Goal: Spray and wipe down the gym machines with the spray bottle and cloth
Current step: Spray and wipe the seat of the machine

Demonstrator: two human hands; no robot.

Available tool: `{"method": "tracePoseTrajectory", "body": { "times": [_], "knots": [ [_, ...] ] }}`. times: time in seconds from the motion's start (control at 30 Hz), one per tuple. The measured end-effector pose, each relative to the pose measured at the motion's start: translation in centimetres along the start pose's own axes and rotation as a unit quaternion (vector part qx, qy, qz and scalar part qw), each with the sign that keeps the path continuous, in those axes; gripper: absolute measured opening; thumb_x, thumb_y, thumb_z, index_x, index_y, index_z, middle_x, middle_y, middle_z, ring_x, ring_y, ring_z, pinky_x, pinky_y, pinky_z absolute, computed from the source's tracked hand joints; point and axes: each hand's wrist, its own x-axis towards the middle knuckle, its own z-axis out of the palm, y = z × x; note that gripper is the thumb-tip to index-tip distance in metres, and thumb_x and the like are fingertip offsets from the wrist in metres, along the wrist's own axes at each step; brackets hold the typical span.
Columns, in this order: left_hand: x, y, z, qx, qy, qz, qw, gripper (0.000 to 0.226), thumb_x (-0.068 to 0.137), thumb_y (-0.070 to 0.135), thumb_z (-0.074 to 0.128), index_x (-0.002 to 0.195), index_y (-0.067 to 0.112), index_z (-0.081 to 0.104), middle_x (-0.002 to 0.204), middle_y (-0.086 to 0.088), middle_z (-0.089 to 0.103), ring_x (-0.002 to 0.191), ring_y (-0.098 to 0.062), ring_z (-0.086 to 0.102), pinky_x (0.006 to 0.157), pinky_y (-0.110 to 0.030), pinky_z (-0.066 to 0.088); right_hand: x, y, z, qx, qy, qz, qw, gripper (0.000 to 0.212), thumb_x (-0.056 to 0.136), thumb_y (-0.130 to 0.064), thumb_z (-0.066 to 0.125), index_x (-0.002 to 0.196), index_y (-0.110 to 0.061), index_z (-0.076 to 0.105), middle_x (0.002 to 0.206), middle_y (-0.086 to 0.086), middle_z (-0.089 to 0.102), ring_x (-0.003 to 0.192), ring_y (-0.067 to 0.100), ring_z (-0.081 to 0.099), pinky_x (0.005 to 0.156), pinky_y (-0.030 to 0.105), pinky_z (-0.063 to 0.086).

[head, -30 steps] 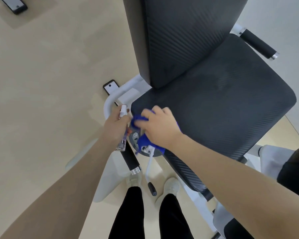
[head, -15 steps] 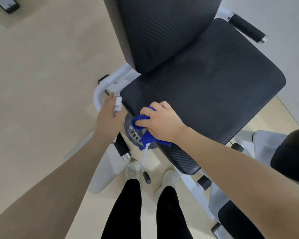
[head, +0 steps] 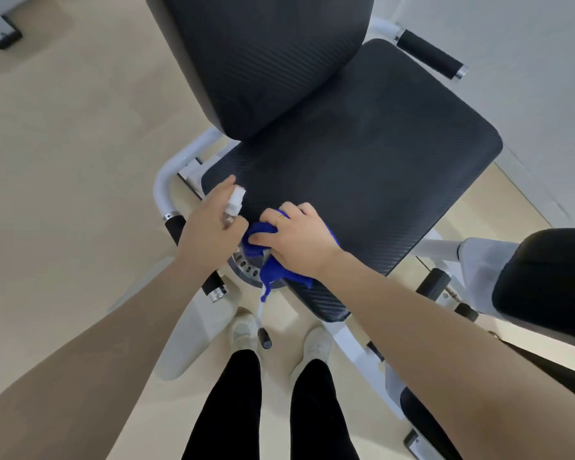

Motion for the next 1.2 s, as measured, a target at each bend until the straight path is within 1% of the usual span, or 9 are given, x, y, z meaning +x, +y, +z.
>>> {"method": "tracePoseTrajectory", "body": {
  "times": [0.1,0.2,0.27,0.4,0.6,0.67,0.77,0.9,1.2],
  "knots": [
    [0.7,0.6,0.3,-0.023,0.007,-0.009,1.000,0.061,0.084,0.008,0.048,0.141,0.023,0.037,0.116,-0.012,0.060,0.069,-0.009,0.052,0.078,-0.031,0.046,-3.8,1.3,0.4,0.002,0.047,0.022,0.999,0.036,0.074,-0.026,0.038,0.095,-0.034,0.067,0.098,-0.001,0.062,0.077,0.027,0.056,0.067,0.034,0.044],
    [1.1,1.4,0.7,-0.036,-0.006,-0.012,0.999,0.061,0.083,0.010,0.048,0.141,0.025,0.037,0.122,-0.015,0.058,0.085,-0.021,0.057,0.092,-0.042,0.048,-7.7,3.7,0.5,-0.030,0.051,0.058,0.997,0.029,0.071,-0.023,0.054,0.095,-0.029,0.068,0.095,0.001,0.063,0.071,0.029,0.056,0.062,0.033,0.045],
    [1.6,1.7,0.8,-0.031,-0.011,-0.008,0.999,0.061,0.083,0.013,0.048,0.141,0.026,0.037,0.123,-0.016,0.058,0.104,-0.030,0.058,0.097,-0.047,0.046,-6.7,5.1,-0.1,-0.059,0.045,0.177,0.981,0.031,0.067,-0.023,0.067,0.097,-0.027,0.069,0.096,0.006,0.063,0.072,0.031,0.057,0.061,0.036,0.045],
    [2.8,1.9,0.6,-0.010,-0.026,-0.014,1.000,0.062,0.084,0.014,0.049,0.142,0.030,0.034,0.126,-0.012,0.058,0.106,-0.026,0.059,0.097,-0.045,0.046,1.6,5.7,-2.0,0.010,-0.009,0.385,0.923,0.038,0.091,-0.030,0.040,0.128,-0.027,0.047,0.128,0.010,0.043,0.107,0.034,0.044,0.083,0.043,0.036],
    [4.3,1.9,0.2,0.005,-0.024,0.002,1.000,0.060,0.083,0.008,0.047,0.141,0.023,0.037,0.123,-0.009,0.060,0.095,-0.025,0.060,0.090,-0.043,0.049,5.9,2.9,-0.2,-0.010,-0.033,0.175,0.984,0.042,0.094,-0.029,0.038,0.135,-0.032,0.040,0.133,0.005,0.040,0.106,0.031,0.043,0.082,0.041,0.035],
    [4.7,1.9,0.3,0.021,-0.031,0.002,0.999,0.058,0.083,0.010,0.048,0.139,0.023,0.040,0.115,-0.005,0.062,0.089,-0.021,0.060,0.089,-0.041,0.049,5.0,6.7,-0.9,-0.053,0.006,0.188,0.981,0.043,0.089,-0.025,0.037,0.129,-0.037,0.049,0.123,0.005,0.049,0.099,0.031,0.049,0.078,0.040,0.039],
    [5.6,2.3,0.8,0.030,-0.051,0.002,0.998,0.056,0.083,0.015,0.047,0.136,0.029,0.040,0.107,-0.009,0.061,0.080,-0.015,0.054,0.082,-0.036,0.049,2.9,14.8,-1.7,-0.054,-0.011,0.339,0.939,0.042,0.092,-0.022,0.040,0.131,-0.035,0.045,0.126,0.010,0.045,0.108,0.035,0.045,0.085,0.043,0.037],
    [7.2,3.6,1.8,0.049,-0.048,0.001,0.998,0.060,0.085,0.013,0.048,0.142,0.029,0.035,0.115,0.000,0.059,0.102,-0.021,0.058,0.087,-0.033,0.045,1.2,20.9,-3.0,-0.039,-0.036,0.522,0.851,0.038,0.092,-0.015,0.037,0.128,-0.025,0.045,0.128,0.015,0.040,0.112,0.038,0.040,0.090,0.047,0.033],
    [11.4,7.8,3.9,0.045,-0.022,-0.001,0.999,0.059,0.084,0.010,0.051,0.140,0.024,0.040,0.139,0.004,0.049,0.115,-0.022,0.054,0.098,-0.034,0.044,7.9,18.2,-2.1,-0.019,-0.031,0.224,0.974,0.045,0.094,-0.022,0.039,0.138,-0.029,0.037,0.135,0.008,0.039,0.111,0.032,0.042,0.085,0.041,0.034]
  ]
}}
